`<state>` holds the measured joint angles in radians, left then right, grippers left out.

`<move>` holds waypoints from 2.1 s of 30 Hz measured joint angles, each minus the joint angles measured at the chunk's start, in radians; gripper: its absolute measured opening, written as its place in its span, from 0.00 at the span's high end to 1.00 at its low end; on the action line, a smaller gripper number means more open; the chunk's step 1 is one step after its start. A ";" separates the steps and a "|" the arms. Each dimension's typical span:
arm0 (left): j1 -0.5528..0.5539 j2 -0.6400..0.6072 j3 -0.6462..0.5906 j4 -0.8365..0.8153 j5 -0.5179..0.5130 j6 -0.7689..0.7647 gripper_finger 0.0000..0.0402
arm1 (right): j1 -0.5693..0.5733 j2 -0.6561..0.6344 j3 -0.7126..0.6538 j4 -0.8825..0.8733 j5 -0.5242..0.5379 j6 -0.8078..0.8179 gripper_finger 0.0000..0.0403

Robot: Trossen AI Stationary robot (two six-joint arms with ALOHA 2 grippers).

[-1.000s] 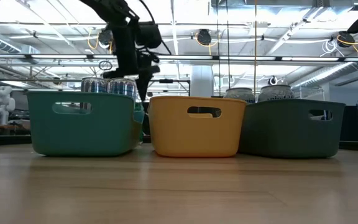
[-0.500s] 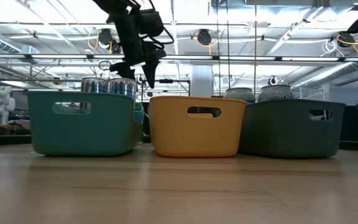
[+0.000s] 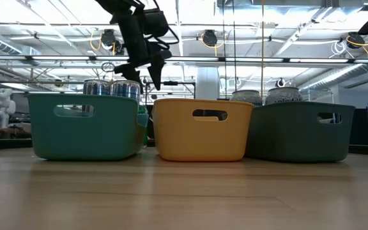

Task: Sort soda cans
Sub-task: Put the green soda can into the yellow bin

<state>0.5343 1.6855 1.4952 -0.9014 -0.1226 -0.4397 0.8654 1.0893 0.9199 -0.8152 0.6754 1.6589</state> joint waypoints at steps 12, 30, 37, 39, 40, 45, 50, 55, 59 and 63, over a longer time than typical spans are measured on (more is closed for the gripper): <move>0.000 0.000 0.000 0.006 0.069 0.019 0.21 | 0.000 0.000 0.000 0.002 0.000 -0.002 0.14; 0.000 -0.001 0.001 0.021 0.031 0.034 0.04 | 0.000 0.000 0.000 0.003 0.000 -0.002 0.14; 0.000 -0.001 0.001 0.020 0.028 0.036 0.04 | 0.000 0.000 0.000 0.003 0.000 -0.003 0.14; 0.000 -0.001 0.001 0.019 0.029 0.034 0.04 | 0.000 0.000 0.000 0.003 0.000 -0.002 0.14; 0.000 -0.001 0.001 0.018 0.029 0.034 0.04 | 0.000 0.000 0.000 0.003 0.000 -0.003 0.14; 0.000 -0.001 0.001 0.018 0.029 0.028 0.04 | 0.000 0.000 0.000 0.003 0.000 -0.003 0.14; 0.000 -0.001 0.001 0.017 0.029 0.026 0.04 | 0.000 0.000 0.000 0.003 0.000 -0.002 0.14; 0.000 -0.001 0.001 0.008 0.030 0.026 0.04 | 0.000 0.000 0.000 0.003 0.000 -0.003 0.14; 0.000 -0.001 0.001 -0.026 0.034 0.026 0.04 | 0.000 0.000 0.000 0.003 0.000 -0.003 0.14; -0.003 -0.001 0.001 -0.086 0.021 0.020 0.04 | -0.002 0.000 0.000 0.003 0.005 -0.002 0.14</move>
<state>0.5313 1.6843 1.4960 -0.9870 -0.1018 -0.4197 0.8637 1.0893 0.9199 -0.8124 0.6800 1.6565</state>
